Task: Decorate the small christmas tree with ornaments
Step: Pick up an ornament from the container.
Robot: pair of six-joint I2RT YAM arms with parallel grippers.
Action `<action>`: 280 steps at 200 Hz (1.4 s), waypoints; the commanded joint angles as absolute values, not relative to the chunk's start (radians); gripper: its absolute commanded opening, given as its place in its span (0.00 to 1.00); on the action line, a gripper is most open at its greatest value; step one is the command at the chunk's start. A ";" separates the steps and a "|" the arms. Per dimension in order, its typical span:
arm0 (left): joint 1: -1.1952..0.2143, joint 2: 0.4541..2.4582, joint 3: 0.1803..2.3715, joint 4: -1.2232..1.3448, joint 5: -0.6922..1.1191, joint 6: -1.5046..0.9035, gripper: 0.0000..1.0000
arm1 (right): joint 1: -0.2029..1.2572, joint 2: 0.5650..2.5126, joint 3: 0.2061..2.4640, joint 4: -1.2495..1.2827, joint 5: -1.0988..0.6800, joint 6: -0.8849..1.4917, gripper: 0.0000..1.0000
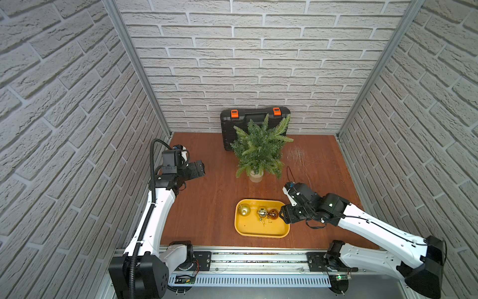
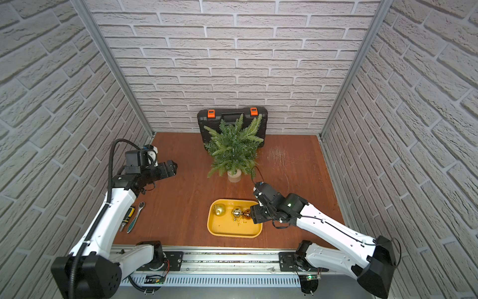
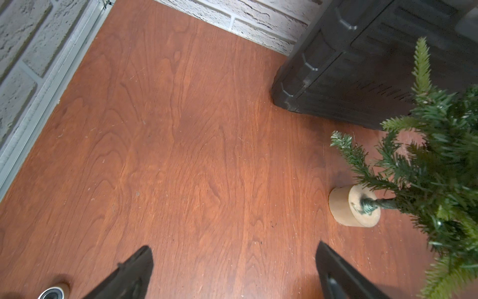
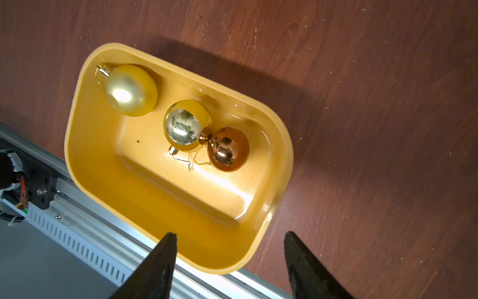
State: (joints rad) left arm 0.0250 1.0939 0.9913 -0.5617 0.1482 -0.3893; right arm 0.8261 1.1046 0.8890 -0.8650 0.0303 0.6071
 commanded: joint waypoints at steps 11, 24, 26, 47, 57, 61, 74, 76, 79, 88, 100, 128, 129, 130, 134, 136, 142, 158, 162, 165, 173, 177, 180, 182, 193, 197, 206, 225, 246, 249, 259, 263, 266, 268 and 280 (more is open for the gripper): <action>0.068 1.058 0.970 -0.560 0.192 -0.371 0.98 | 0.866 1.219 0.944 -0.854 0.110 0.671 0.68; 0.071 1.050 0.965 -0.560 0.189 -0.370 0.98 | 0.871 1.251 0.949 -0.826 0.127 0.710 0.68; 0.072 1.048 0.965 -0.560 0.189 -0.370 0.98 | 0.873 1.255 0.948 -0.821 0.130 0.716 0.68; 0.073 1.039 0.960 -0.558 0.189 -0.371 0.98 | 0.876 1.310 0.951 -0.780 0.154 0.796 0.68; 0.074 1.036 0.961 -0.560 0.189 -0.371 0.98 | 0.877 1.334 0.952 -0.772 0.177 0.838 0.68; 0.075 1.035 0.962 -0.559 0.189 -0.369 0.98 | 0.877 1.345 0.954 -0.770 0.186 0.855 0.68; 0.075 1.034 0.961 -0.559 0.189 -0.369 0.98 | 0.879 1.369 0.952 -0.746 0.199 0.895 0.67; 0.075 1.034 0.961 -0.560 0.190 -0.369 0.98 | 0.879 1.372 0.951 -0.741 0.199 0.900 0.66; 0.076 1.035 0.960 -0.560 0.190 -0.369 0.98 | 0.880 1.376 0.948 -0.731 0.201 0.908 0.66; 0.077 1.035 0.960 -0.560 0.192 -0.369 0.98 | 0.881 1.383 0.935 -0.701 0.199 0.930 0.64; 0.079 1.036 0.959 -0.559 0.196 -0.371 0.98 | 0.881 1.400 0.925 -0.677 0.193 0.950 0.62; 0.080 1.040 0.959 -0.557 0.203 -0.372 0.98 | 0.881 1.436 0.911 -0.639 0.184 0.973 0.62; 0.080 1.040 0.959 -0.557 0.204 -0.372 0.98 | 0.881 1.438 0.910 -0.638 0.184 0.973 0.62; 0.080 1.039 0.959 -0.557 0.205 -0.371 0.98 | 0.881 1.440 0.909 -0.637 0.184 0.974 0.62; 0.080 1.040 0.959 -0.556 0.204 -0.372 0.98 | 0.881 1.443 0.910 -0.636 0.183 0.978 0.62; 0.080 1.041 0.959 -0.556 0.204 -0.371 0.98 | 0.881 1.445 0.910 -0.635 0.182 0.979 0.62; 0.080 1.043 0.960 -0.556 0.205 -0.372 0.98 | 0.881 1.450 0.907 -0.634 0.179 0.984 0.61; 0.082 1.043 0.959 -0.556 0.206 -0.372 0.98 | 0.881 1.452 0.894 -0.639 0.179 1.004 0.61; 0.082 1.044 0.958 -0.557 0.206 -0.372 0.98 | 0.881 1.450 0.890 -0.640 0.180 1.009 0.61; 0.083 1.044 0.958 -0.556 0.206 -0.372 0.98 | 0.881 1.449 0.887 -0.640 0.181 1.011 0.60; 0.082 1.045 0.959 -0.557 0.206 -0.374 0.98 | 0.882 1.443 0.879 -0.645 0.182 1.018 0.60; 0.082 1.046 0.958 -0.557 0.207 -0.374 0.98 | 0.882 1.441 0.875 -0.647 0.183 1.020 0.60; 0.081 1.046 0.959 -0.556 0.207 -0.373 0.98 | 0.882 1.439 0.873 -0.649 0.183 1.021 0.60; 0.081 1.046 0.959 -0.554 0.208 -0.373 0.98 | 0.882 1.439 0.872 -0.650 0.183 1.021 0.60; 0.082 1.049 0.960 -0.555 0.210 -0.375 0.98 | 0.881 1.433 0.868 -0.658 0.181 1.025 0.60; 0.082 1.049 0.959 -0.554 0.210 -0.375 0.98 | 0.882 1.432 0.867 -0.660 0.181 1.027 0.60; 0.082 1.051 0.959 -0.555 0.211 -0.375 0.98 | 0.882 1.428 0.863 -0.663 0.179 1.030 0.60; 0.083 1.052 0.957 -0.555 0.212 -0.376 0.98 | 0.881 1.430 0.856 -0.659 0.165 1.032 0.59; 0.082 1.052 0.957 -0.555 0.212 -0.377 0.98 | 0.882 1.444 0.853 -0.637 0.140 1.032 0.59; 0.082 1.052 0.957 -0.554 0.212 -0.377 0.98 | 0.882 1.446 0.853 -0.635 0.138 1.032 0.59; 0.082 1.052 0.957 -0.555 0.211 -0.377 0.98 | 0.881 1.455 0.853 -0.627 0.128 1.035 0.59; 0.081 1.052 0.957 -0.556 0.212 -0.377 0.98 | 0.881 1.458 0.852 -0.624 0.126 1.035 0.60; 0.083 1.052 0.957 -0.556 0.211 -0.377 0.98 | 0.882 1.461 0.852 -0.621 0.124 1.035 0.60; 0.082 1.052 0.958 -0.557 0.211 -0.377 0.98 | 0.882 1.462 0.851 -0.619 0.123 1.035 0.60; 0.083 1.052 0.957 -0.556 0.210 -0.377 0.98 | 0.882 1.472 0.848 -0.609 0.121 1.035 0.60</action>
